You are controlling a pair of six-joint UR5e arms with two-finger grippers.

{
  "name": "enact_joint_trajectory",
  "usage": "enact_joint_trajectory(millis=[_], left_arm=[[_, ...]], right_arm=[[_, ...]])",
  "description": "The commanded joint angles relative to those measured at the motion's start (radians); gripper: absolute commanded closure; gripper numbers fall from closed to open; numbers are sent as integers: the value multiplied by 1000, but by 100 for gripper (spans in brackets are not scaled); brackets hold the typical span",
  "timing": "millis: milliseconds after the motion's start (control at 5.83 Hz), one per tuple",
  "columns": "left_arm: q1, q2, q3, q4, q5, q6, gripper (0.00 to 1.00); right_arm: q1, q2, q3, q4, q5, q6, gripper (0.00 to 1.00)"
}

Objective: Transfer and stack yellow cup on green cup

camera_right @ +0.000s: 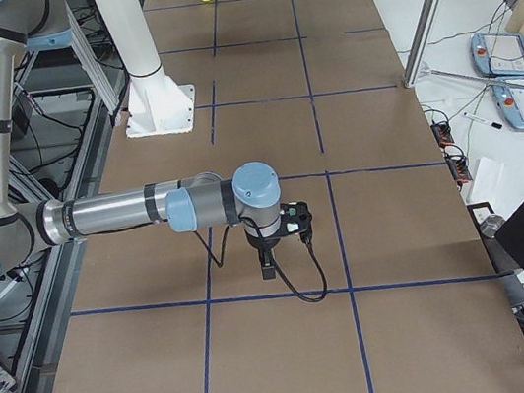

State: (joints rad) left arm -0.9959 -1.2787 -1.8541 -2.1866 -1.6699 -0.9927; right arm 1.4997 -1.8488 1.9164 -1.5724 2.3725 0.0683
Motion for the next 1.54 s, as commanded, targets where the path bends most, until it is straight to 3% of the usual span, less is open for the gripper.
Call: enact_joint_trajectory(millis=[0, 172, 343, 687, 858, 1201, 1373], left_arm=[[292, 89, 0, -35, 410, -481, 0], [356, 119, 0, 9, 547, -671, 0], [422, 117, -2, 201, 637, -919, 0], [479, 113, -10, 464, 647, -1251, 0], [520, 108, -58, 614, 639, -1416, 0], [673, 5, -102, 1029, 463, -1687, 0], [722, -57, -99, 1159, 353, -1815, 0]], right_arm=[[1, -1, 0, 0, 2, -1, 0], [-1, -1, 1, 0, 2, -1, 0], [1, -1, 0, 0, 2, -1, 0], [1, -1, 1, 0, 4, -1, 0], [-1, 0, 1, 0, 4, -1, 0], [-1, 2, 0, 0, 2, -2, 0], [-1, 3, -2, 0, 2, -2, 0]])
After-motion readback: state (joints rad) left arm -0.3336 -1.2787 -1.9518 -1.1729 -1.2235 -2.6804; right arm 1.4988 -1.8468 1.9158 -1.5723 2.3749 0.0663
